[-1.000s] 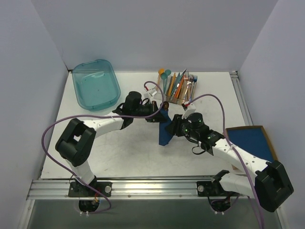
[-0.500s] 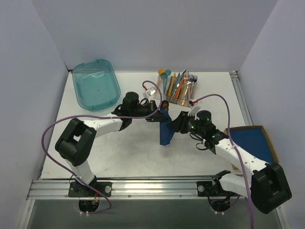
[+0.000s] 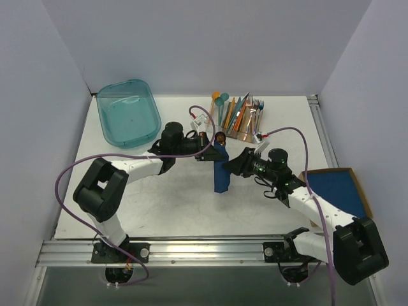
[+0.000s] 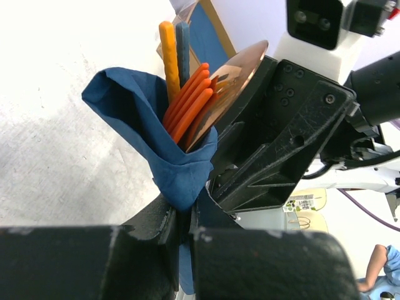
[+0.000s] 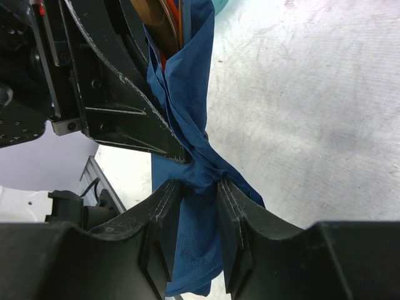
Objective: Place the utensils on the paper napkin and roll it up
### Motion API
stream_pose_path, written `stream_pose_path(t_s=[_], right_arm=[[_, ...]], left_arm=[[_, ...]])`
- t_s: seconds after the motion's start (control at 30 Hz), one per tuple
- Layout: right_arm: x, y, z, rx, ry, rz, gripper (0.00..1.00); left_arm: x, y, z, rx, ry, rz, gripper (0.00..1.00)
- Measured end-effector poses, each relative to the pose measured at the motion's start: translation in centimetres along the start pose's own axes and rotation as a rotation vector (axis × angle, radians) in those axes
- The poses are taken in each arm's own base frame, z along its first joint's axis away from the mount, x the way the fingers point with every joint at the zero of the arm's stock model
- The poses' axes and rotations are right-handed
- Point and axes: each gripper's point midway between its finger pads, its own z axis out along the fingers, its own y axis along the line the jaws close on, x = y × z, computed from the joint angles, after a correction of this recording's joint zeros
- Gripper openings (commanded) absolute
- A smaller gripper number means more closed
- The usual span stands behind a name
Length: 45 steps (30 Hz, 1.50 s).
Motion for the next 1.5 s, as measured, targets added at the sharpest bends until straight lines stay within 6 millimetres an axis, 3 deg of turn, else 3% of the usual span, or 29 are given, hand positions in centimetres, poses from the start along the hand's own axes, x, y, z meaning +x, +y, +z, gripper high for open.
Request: stream_pose_path(t_s=[0.43,0.63,0.8,0.9,1.03,1.37,1.5], right_arm=[[0.0,1.4,0.1,-0.125,-0.008,0.069,0.29],[-0.5,2.2,0.1,-0.173,-0.025,0.083,0.24],[-0.4,2.6,0.0,-0.204,-0.027,0.103,0.25],[-0.5,2.8,0.0,-0.219,-0.027,0.112,0.37],[-0.6,3.1,-0.1,-0.231,-0.028,0.106,0.37],[-0.9,3.8,-0.3,-0.267,-0.032,0.102,0.27],[-0.8,4.0,-0.2,-0.298,-0.03,0.118,0.15]], left_arm=[[-0.2,-1.0,-0.4,0.059,-0.006,-0.028,0.02],[-0.6,-1.6,-0.6,0.088,-0.017,-0.026,0.02],[-0.5,-2.0,-0.8,0.109,-0.015,-0.03,0.02],[-0.6,-2.2,-0.9,0.122,-0.016,-0.037,0.03],[-0.7,-2.8,-1.0,0.144,-0.017,-0.034,0.02],[-0.9,-3.3,-1.3,0.155,-0.014,-0.031,0.03],[-0.9,-3.4,-1.5,0.164,-0.008,-0.032,0.02]])
